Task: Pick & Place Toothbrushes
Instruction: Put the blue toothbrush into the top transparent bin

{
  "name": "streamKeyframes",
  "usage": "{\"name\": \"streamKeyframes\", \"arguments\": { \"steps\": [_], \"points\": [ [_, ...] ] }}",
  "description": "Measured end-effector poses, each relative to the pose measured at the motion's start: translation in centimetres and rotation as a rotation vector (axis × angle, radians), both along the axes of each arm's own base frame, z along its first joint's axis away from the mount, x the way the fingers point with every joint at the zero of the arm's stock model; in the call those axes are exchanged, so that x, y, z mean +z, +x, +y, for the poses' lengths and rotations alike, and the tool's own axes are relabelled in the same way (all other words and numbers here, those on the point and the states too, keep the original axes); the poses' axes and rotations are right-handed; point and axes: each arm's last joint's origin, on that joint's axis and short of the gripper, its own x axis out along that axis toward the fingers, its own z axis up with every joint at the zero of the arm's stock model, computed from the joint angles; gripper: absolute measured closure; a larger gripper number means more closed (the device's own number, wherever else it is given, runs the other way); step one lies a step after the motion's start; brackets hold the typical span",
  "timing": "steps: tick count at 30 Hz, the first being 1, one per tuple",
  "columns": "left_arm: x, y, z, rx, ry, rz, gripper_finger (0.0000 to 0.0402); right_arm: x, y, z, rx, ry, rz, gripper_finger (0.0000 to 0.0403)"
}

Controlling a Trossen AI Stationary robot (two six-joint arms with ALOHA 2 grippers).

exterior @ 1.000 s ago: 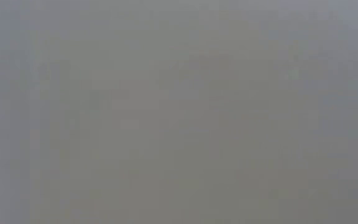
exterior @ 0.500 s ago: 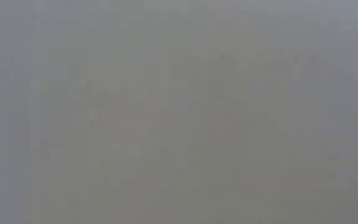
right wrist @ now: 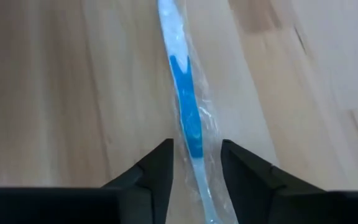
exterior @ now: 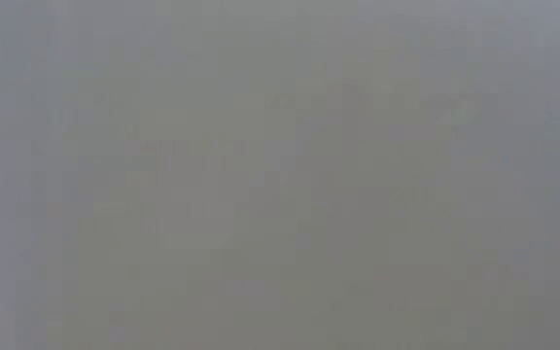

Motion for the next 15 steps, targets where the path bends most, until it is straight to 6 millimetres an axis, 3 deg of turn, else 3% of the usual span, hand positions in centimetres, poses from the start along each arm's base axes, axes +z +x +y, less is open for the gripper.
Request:
{"name": "streamKeyframes", "arguments": {
  "steps": [9,15],
  "points": [
    [-0.48,-0.43,0.01,0.032,0.012,0.072,0.0215,0.59,0.94,0.83,0.033,-0.020,-0.101,0.0284],
    [-0.64,-0.15,0.08,0.027,0.023,0.056,0.0217,0.78,0.70,0.90,0.043,-0.011,-0.008,0.0284]
  ]
}}
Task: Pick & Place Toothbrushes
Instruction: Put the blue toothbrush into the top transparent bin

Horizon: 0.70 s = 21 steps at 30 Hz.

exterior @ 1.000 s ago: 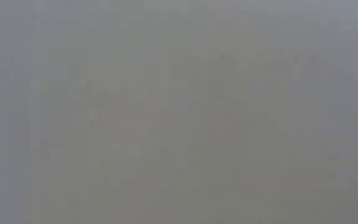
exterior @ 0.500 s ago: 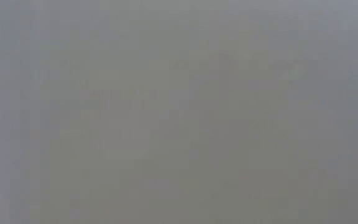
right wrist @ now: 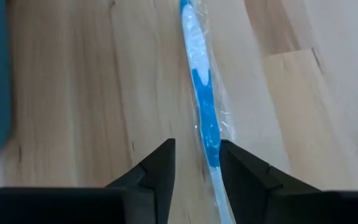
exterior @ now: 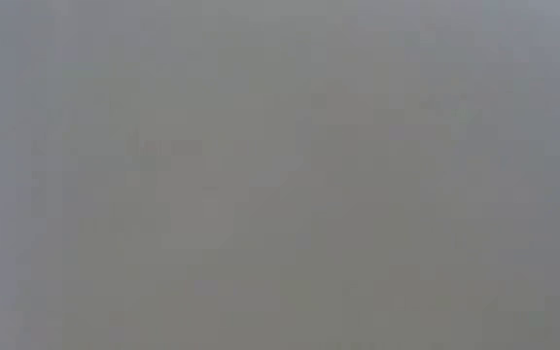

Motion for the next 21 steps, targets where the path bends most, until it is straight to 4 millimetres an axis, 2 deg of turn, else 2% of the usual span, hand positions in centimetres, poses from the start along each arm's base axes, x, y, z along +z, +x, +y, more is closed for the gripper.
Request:
{"name": "streamKeyframes", "arguments": {
  "steps": [13,16,18,21],
  "points": [
    [-4.0,1.6,0.7,-0.010,-0.031,0.028,0.0218,1.9,-0.1,0.7,0.018,0.024,0.192,0.0280],
    [-4.4,1.9,0.8,-0.011,-0.028,0.016,0.0219,2.8,-0.2,0.7,0.019,0.020,0.168,0.0284],
    [-4.7,2.0,0.8,-0.010,-0.029,0.020,0.0219,4.0,0.0,0.7,0.021,0.008,0.090,0.0284],
    [-4.7,2.0,0.8,-0.011,-0.028,0.015,0.0217,5.9,-0.7,1.0,0.040,-0.016,-0.035,0.0284]
  ]
}}
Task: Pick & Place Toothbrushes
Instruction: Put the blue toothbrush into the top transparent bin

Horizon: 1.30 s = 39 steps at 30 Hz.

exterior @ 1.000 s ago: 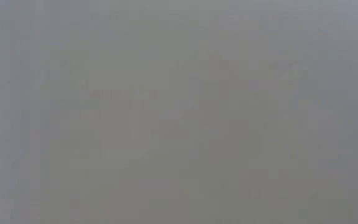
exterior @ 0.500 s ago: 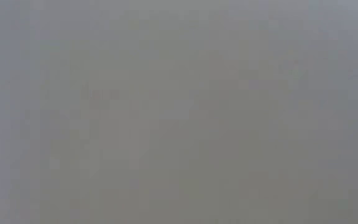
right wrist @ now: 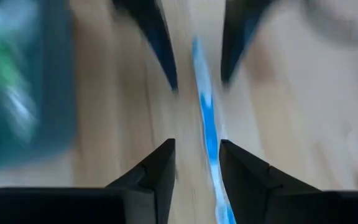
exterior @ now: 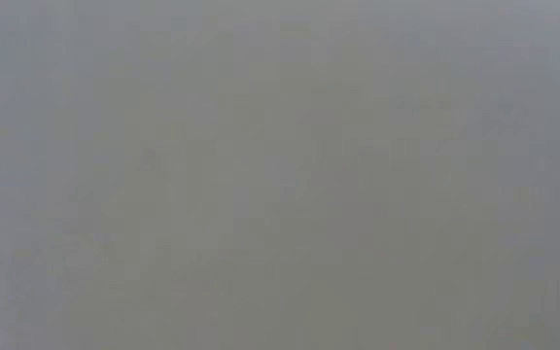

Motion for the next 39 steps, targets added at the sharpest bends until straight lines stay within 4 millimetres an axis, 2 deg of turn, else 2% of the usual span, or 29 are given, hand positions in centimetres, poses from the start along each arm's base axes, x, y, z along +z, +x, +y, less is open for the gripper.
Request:
{"name": "streamKeyframes", "arguments": {
  "steps": [9,14,18,23,28,33,39],
  "points": [
    [-0.5,0.2,0.0,-0.003,-0.001,0.003,0.0219,4.9,-4.7,1.1,0.031,-0.053,-0.399,0.0284],
    [-1.6,0.3,0.1,-0.003,-0.009,0.025,0.0220,6.5,-6.6,1.5,0.036,-0.067,-0.545,0.0284],
    [-2.1,0.8,0.2,-0.002,-0.013,0.031,0.0220,6.7,-7.5,1.8,0.044,-0.068,-0.580,0.0284],
    [-2.6,1.8,0.5,-0.001,-0.051,0.029,0.0220,6.6,-7.5,1.8,0.042,-0.069,-0.580,0.0284],
    [-2.7,1.8,0.5,0.009,-0.049,0.041,0.0225,6.5,-7.6,1.8,0.041,-0.067,-0.570,0.0285],
    [-2.6,1.7,0.5,0.029,-0.036,0.056,0.0258,6.5,-7.6,1.7,0.040,-0.067,-0.569,0.0285],
    [-2.7,1.6,0.5,0.035,-0.033,0.068,0.0320,6.5,-7.6,1.8,0.040,-0.066,-0.566,0.0285]
  ]
}}
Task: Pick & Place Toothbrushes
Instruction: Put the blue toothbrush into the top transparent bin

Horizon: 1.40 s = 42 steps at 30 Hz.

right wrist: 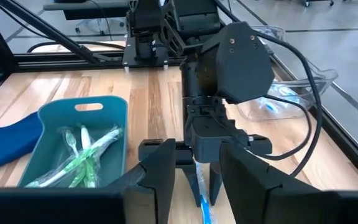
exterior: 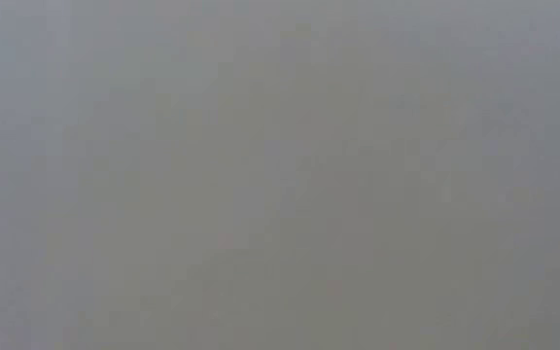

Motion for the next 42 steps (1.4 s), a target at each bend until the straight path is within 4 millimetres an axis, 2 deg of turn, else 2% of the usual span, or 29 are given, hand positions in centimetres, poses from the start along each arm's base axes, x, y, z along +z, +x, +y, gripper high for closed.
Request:
{"name": "streamKeyframes", "arguments": {
  "steps": [6,11,16,20,25,28,34,42],
  "points": [
    [-0.1,-0.1,0.0,0.001,0.006,0.011,0.0386,0.0,0.0,0.0,0.000,0.000,0.000,0.0285],
    [-0.1,-0.1,-0.1,0.003,0.013,0.013,0.0380,0.0,0.0,0.0,0.000,0.000,0.000,0.0285],
    [1.3,-0.4,-0.7,0.009,0.094,0.020,0.0386,0.0,0.0,0.0,0.000,0.000,0.000,0.0285],
    [4.6,-0.6,-1.0,0.008,0.163,-0.065,0.0386,0.0,0.0,0.0,-0.002,0.007,0.000,0.0285],
    [8.1,-1.9,-1.2,0.019,0.186,-0.118,0.0386,0.0,0.0,0.0,-0.002,0.008,0.001,0.0285],
    [10.4,-2.8,-1.3,0.036,0.259,-0.151,0.0386,0.0,0.0,0.0,-0.002,0.008,0.001,0.0285],
    [14.0,-5.5,-0.2,0.116,0.334,-0.192,0.0386,0.0,0.0,0.2,0.004,0.008,0.000,0.0285],
    [17.0,-10.1,2.2,0.248,0.371,-0.183,0.0386,0.0,0.0,0.3,0.006,0.008,0.001,0.0285]
  ]
}}
